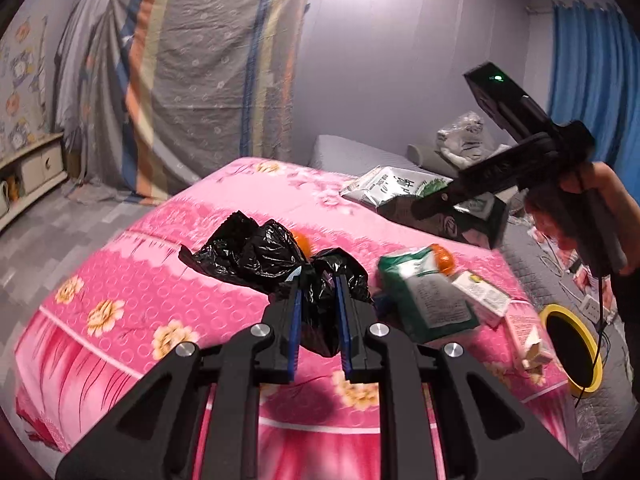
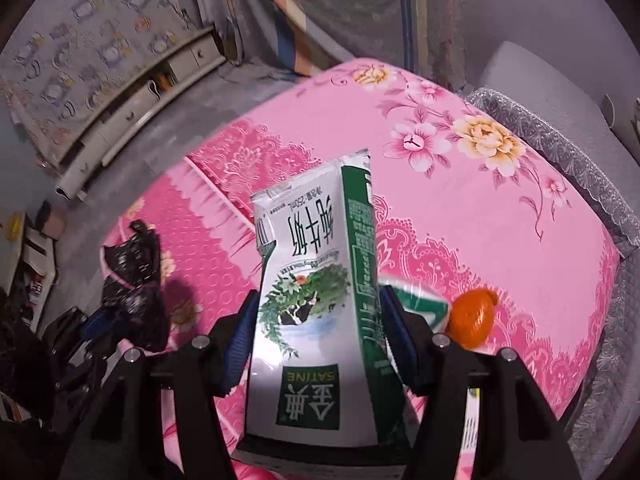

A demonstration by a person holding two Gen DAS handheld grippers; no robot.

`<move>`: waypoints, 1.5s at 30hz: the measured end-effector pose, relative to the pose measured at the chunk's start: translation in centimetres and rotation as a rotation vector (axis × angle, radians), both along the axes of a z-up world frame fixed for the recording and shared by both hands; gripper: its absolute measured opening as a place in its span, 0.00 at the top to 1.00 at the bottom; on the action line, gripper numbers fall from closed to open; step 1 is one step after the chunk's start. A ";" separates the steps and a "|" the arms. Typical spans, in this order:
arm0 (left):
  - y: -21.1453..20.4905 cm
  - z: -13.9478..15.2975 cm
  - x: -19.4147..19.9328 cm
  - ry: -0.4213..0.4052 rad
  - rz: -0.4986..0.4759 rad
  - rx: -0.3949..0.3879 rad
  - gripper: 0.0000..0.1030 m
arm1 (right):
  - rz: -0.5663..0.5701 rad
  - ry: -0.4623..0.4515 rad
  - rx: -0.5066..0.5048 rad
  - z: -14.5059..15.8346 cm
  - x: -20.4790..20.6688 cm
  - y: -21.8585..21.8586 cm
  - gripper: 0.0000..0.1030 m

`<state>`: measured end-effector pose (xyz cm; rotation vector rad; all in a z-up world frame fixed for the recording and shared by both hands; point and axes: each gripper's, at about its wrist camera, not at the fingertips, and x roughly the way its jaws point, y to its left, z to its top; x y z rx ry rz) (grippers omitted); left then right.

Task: Collect trash
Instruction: 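Grasp the white-green milk carton with the right tool while the left tool holds the black bag, then carry the black bag and milk carton over the yellow-rimmed bin with both tools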

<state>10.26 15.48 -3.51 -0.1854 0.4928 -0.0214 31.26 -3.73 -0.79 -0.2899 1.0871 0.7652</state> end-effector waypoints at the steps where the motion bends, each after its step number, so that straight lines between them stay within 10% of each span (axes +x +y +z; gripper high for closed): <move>1: -0.8 0.6 0.1 -0.008 -0.012 0.012 0.86 | -0.007 0.000 0.026 0.3 -0.9 -0.9 0.45; 18: -15.6 6.6 2.6 -0.118 -0.337 0.117 0.86 | -0.398 -0.095 0.363 2.5 -9.2 -25.4 0.45; 45: -38.4 5.2 4.1 -0.114 -0.781 0.178 0.86 | -0.946 -0.188 0.434 -5.1 -18.2 -46.4 0.45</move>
